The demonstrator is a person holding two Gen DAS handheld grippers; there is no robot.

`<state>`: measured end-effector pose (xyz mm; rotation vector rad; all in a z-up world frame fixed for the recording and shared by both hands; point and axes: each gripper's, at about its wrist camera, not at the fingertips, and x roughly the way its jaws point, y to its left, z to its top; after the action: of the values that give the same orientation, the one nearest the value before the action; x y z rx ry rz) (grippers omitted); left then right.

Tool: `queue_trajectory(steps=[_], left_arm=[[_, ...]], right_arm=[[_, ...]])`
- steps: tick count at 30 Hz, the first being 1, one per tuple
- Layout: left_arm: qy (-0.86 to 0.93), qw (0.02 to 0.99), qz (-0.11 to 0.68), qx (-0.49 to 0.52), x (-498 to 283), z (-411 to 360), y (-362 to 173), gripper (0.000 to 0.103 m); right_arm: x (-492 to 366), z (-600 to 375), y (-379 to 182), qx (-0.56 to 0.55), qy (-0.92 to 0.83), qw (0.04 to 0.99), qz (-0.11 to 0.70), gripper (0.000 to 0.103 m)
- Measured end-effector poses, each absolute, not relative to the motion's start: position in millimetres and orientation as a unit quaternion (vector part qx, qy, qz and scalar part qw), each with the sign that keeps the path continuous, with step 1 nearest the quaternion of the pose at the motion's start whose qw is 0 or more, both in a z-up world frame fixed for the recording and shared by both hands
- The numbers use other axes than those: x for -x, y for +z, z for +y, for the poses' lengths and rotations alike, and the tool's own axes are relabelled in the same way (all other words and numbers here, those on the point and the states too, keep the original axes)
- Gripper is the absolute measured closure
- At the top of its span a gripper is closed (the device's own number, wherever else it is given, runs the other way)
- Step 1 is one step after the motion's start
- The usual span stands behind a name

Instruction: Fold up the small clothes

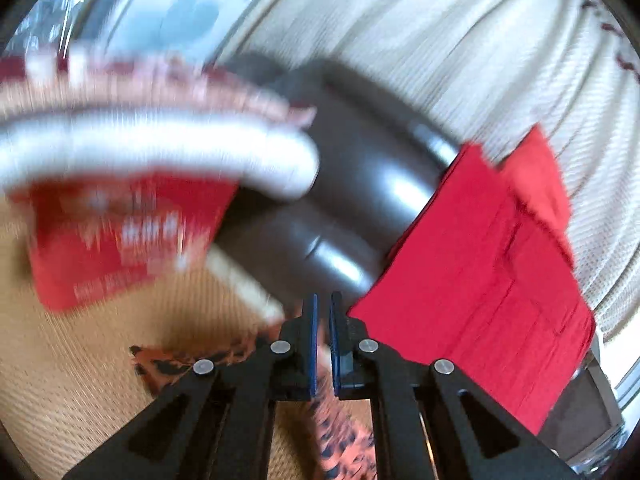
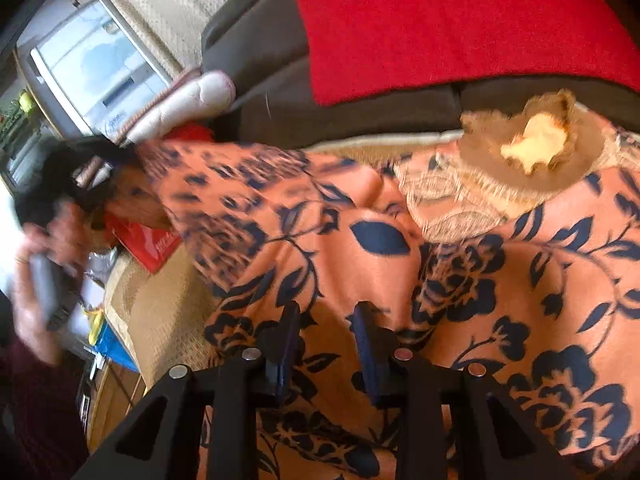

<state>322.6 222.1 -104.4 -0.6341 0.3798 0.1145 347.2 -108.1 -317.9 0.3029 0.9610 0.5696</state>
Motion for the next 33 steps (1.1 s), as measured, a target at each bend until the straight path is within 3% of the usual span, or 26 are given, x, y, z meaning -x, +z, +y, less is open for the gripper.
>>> queue_trajectory(steps=[5, 10, 12, 13, 14, 21, 33], left_arm=[[0.037, 0.956, 0.114, 0.266, -288.6, 212.1, -59.5, 0.098], [0.067, 0.953, 0.153, 0.251, -299.3, 206.4, -70.2, 0.096], [0.068, 0.926, 0.213, 0.303, -317.7, 228.9, -99.5, 0.076], [0.065, 0.911, 0.242, 0.327, -324.8, 238.5, -114.8, 0.052], [0.077, 0.889, 0.283, 0.352, -332.9, 251.9, -138.5, 0.038], [0.114, 0.790, 0.406, 0.445, -342.0, 293.7, -242.4, 0.037], [0.071, 0.774, 0.408, 0.480, -384.4, 288.0, -269.8, 0.034]], right_arm=[[-349.9, -101.8, -323.1, -0.138, 0.270, 0.830, 0.469, 0.070], [-354.9, -124.2, -312.3, -0.177, 0.268, 0.833, 0.450, 0.070], [-356.8, -131.7, -314.0, -0.184, 0.263, 0.832, 0.452, 0.070], [-356.6, -135.4, -314.8, -0.185, 0.261, 0.832, 0.453, 0.070], [-354.2, -136.4, -314.5, -0.185, 0.259, 0.832, 0.455, 0.070], [-350.0, -131.9, -311.3, -0.175, 0.263, 0.833, 0.454, 0.070], [-349.8, -129.3, -315.6, -0.172, 0.258, 0.834, 0.457, 0.070]])
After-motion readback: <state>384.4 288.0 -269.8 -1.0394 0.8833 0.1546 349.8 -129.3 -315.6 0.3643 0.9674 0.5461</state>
